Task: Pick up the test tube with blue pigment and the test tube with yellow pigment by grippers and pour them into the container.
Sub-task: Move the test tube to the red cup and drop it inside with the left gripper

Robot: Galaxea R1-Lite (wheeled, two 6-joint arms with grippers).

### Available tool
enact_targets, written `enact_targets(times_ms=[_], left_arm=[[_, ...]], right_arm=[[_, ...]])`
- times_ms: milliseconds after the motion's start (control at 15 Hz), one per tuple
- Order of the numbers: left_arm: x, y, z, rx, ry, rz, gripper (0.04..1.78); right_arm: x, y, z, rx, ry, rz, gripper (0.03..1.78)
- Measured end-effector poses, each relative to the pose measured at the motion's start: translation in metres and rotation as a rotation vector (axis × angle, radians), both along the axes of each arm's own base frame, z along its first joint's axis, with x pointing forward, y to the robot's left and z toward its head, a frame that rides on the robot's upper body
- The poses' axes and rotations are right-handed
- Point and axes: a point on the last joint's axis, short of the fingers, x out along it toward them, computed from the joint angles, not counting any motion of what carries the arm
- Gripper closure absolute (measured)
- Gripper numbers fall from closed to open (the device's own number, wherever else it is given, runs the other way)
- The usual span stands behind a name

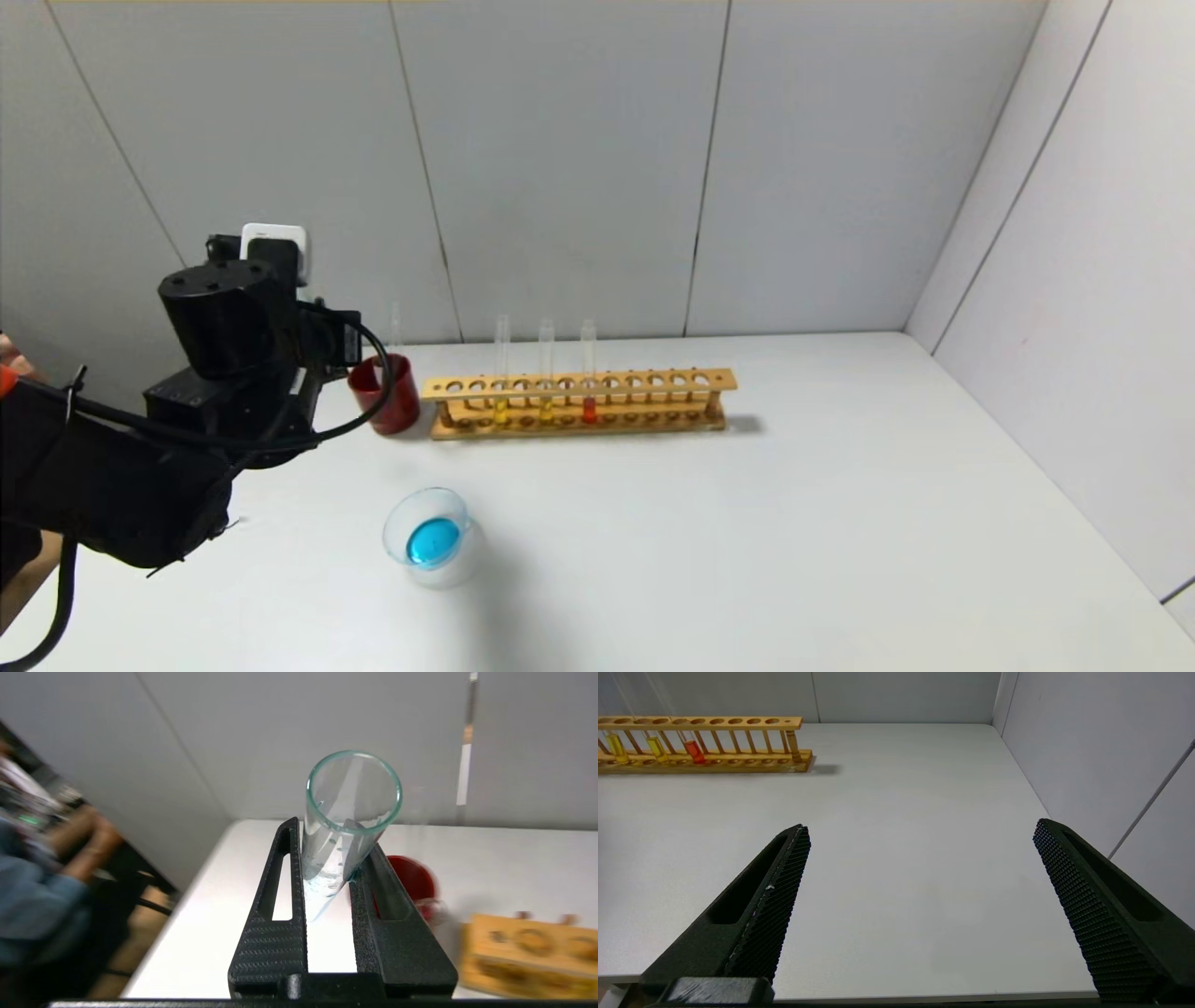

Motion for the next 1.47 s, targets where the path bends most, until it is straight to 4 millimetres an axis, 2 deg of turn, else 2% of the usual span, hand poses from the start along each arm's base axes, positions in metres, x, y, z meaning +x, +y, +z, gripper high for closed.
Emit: enact_targets(times_ms=[333,733,1000,1467], left_arm=[[0.001,0.015,0.014,-0.194,0.060,-0.123,1.51],[0.007,0.032,0.020,-0.242,0.037,-0.184,1.51],[0.016,0.041,0.013,-0.257,0.038,-0.200,1.51],[0.050,0.049,-0.021,-0.268,0.064,-0.222,1.51]], right_arm=[[0.000,0.000,0.000,0.000,0.000,0.000,0.06],[0.000,0.000,0.000,0.000,0.000,0.000,0.06],[0.000,0.000,0.000,0.000,0.000,0.000,0.06],[0.000,0.000,0.000,0.000,0.000,0.000,0.06]])
